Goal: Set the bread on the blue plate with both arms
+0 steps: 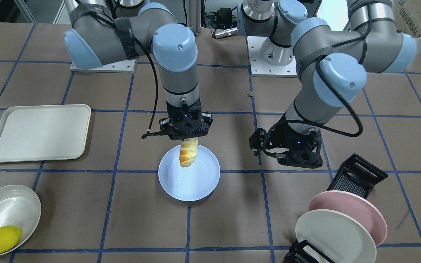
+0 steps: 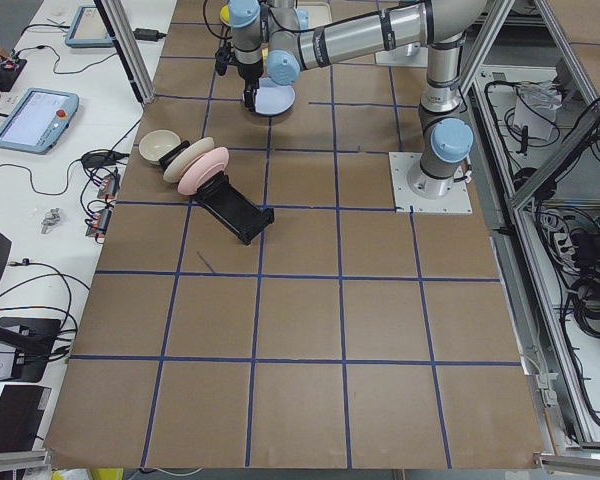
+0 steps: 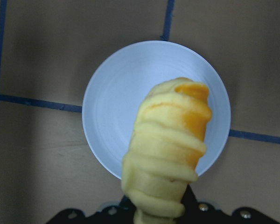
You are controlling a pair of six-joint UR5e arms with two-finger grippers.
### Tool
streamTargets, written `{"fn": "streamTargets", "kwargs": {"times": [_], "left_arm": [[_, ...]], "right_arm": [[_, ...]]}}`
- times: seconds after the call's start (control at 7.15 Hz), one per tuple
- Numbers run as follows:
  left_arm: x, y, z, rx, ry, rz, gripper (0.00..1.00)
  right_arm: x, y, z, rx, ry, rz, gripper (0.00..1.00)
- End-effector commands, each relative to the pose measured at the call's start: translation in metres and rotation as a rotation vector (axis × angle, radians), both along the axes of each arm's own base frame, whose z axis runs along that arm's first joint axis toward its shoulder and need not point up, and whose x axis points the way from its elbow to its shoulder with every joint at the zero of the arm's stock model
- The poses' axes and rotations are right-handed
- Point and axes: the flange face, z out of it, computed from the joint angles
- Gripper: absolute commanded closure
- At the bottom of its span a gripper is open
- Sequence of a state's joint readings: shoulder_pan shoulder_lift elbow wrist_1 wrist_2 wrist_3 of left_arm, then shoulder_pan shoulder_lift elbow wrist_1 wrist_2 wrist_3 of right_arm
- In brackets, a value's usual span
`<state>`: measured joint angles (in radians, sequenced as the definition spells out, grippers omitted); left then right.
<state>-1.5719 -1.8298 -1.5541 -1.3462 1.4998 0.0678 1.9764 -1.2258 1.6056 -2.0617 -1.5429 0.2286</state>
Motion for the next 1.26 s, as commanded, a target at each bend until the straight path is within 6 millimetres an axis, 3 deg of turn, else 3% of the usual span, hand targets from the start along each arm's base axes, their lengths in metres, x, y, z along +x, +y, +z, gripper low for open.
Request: {"fn": "streamTargets", "kwargs": {"times": [0.0,0.28,0.56,0.84,1.12], "left_arm": [[0.018,0.009,0.062,0.050,-0.105,-0.003,0.00],[0.031,0.028,0.083,0.030,-0.124,0.013,0.00],[0.039,0.027,0.086,0.032,-0.122,0.026,0.00],[0.036,0.028,0.089,0.031,-0.122,0.022,0.00],[0.036,0.029,0.096,0.020,-0.122,0.024,0.00]], "right_arm": [[0.025,-0.018,-0.051,-0.018,0.004,0.026,0.62],[0.021,-0.021,-0.064,-0.004,0.025,0.037,0.62],[0.009,-0.027,-0.075,-0.017,0.129,0.017,0.60],[0.003,-0.024,-0.083,-0.013,0.158,-0.001,0.46],[0.004,-0.027,-0.081,-0.024,0.155,-0.002,0.00]]}}
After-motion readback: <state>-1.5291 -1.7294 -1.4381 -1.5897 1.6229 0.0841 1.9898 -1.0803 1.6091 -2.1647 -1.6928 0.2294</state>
